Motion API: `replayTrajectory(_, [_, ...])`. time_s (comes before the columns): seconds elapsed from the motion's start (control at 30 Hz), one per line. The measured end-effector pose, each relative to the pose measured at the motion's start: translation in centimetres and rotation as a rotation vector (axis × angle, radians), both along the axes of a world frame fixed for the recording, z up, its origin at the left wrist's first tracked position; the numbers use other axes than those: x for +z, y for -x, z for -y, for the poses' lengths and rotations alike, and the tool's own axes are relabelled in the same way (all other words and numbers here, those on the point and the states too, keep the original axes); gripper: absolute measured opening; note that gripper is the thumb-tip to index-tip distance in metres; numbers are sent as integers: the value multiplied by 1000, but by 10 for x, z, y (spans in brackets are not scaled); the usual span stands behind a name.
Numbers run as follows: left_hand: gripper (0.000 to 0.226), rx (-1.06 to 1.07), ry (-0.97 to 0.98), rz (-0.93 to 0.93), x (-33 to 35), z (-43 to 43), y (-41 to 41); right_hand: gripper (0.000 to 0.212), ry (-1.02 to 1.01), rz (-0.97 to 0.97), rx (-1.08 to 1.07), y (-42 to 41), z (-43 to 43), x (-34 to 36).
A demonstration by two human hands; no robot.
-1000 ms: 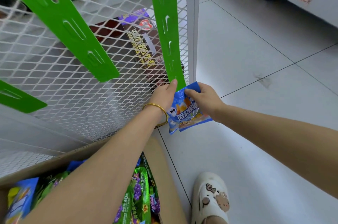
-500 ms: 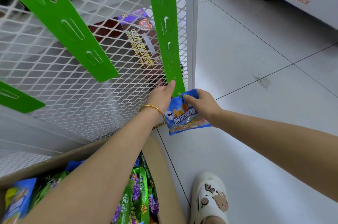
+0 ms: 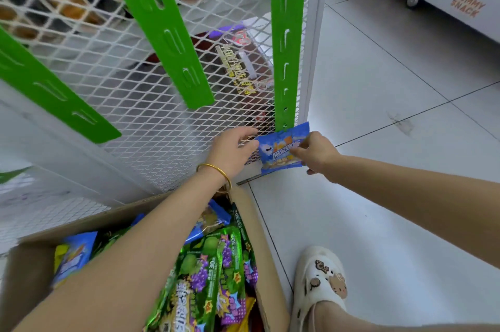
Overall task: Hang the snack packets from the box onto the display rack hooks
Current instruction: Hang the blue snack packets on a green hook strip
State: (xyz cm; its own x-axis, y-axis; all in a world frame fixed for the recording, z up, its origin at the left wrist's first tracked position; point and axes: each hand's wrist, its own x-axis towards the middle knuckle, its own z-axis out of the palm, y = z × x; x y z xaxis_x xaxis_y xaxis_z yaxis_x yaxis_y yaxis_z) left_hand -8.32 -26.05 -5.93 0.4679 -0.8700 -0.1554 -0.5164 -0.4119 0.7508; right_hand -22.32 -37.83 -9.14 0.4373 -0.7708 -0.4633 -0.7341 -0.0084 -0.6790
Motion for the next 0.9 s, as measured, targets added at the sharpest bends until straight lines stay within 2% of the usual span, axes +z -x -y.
replayTrajectory(0.13, [17, 103, -5, 107, 15, -70, -28, 11, -134, 142, 201, -15, -54, 25])
replayTrajectory(0.23, [11, 117, -152, 121, 9, -121, -49, 7, -157, 182, 340, -29, -86, 34])
replayTrajectory(0.3, [29, 43, -313, 140, 3, -145, -54, 5, -174, 175, 399, -37, -98, 34])
replayTrajectory(0.37, [51, -136, -510, 281, -5, -158, -50, 3, -208, 166, 425, -43, -103, 35])
replayTrajectory(0.43, [57, -262, -636, 436, -11, -161, -40, 3, -250, 156, 428, -47, -106, 36])
replayTrajectory(0.47, [51, -274, -637, 481, -16, -161, -37, 3, -262, 149, 429, -49, -107, 37])
replayTrajectory(0.57, [24, -265, -572, 599, -18, -162, -37, 7, -283, 133, 439, -53, -108, 37])
replayTrajectory(0.63, [23, -255, -476, 695, -14, -164, -41, 9, -319, 141, 426, -55, -109, 37])
replayTrajectory(0.7, [21, -232, -291, 719, -4, -168, -47, 13, -361, 139, 394, -58, -111, 38])
replayTrajectory(0.77, [18, -233, -7, 633, 8, -171, -54, 22, -402, 110, 351, -62, -113, 38])
replayTrajectory(0.9, [14, -257, 309, 397, 33, -173, -53, 41, -296, 21, 374, -68, -111, 37])
